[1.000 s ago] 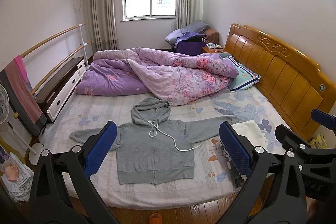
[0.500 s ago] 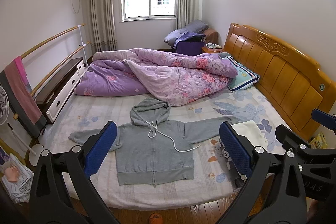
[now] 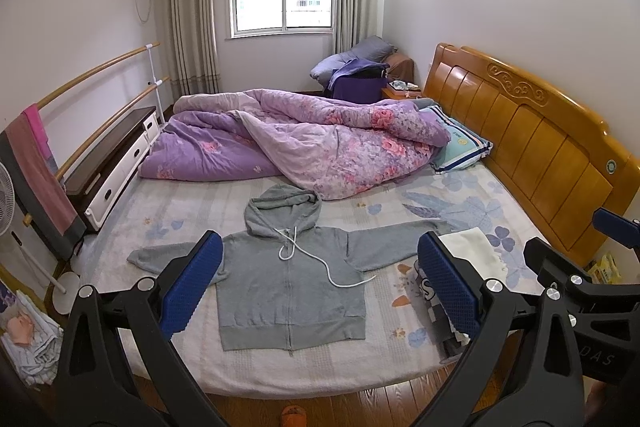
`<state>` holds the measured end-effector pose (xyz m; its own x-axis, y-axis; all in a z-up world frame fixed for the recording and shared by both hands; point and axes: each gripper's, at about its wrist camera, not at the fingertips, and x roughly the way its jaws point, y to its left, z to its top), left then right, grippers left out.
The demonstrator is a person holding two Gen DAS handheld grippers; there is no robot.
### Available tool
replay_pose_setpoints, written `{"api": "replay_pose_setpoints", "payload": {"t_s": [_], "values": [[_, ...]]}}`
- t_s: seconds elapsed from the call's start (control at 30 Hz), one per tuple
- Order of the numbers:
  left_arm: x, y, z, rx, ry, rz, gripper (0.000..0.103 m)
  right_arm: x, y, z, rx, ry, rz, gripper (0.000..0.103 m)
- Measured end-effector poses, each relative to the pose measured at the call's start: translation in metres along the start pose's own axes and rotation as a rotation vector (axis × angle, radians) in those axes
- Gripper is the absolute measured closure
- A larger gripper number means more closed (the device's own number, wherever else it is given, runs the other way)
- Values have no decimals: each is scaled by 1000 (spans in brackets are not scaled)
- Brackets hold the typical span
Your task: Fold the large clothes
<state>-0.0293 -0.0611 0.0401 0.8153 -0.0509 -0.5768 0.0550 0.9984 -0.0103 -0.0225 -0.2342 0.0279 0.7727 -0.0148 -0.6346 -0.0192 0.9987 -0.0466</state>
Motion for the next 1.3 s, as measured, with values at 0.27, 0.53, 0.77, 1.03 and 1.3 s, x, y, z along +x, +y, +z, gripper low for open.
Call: {"api": "replay_pose_setpoints", "payload": {"t_s": [0.27,0.53,0.77,1.03,1.3], "values": [[-1,0,0,0,-1,2,5,0,0,0,4,3,-1,8],[3,-1,-4,7,-8,13,5,1,-1,-1,7,8,4,8],[7,-3,-5,8,1,10,5,4,-7,-2,13,16,1,8],[8,-3,-6,7,5,7,5,6,-9,-1,13,20,3,8],[10,-3,-6,9,6,6,5,6,-9,-1,12,21,4,8]]}}
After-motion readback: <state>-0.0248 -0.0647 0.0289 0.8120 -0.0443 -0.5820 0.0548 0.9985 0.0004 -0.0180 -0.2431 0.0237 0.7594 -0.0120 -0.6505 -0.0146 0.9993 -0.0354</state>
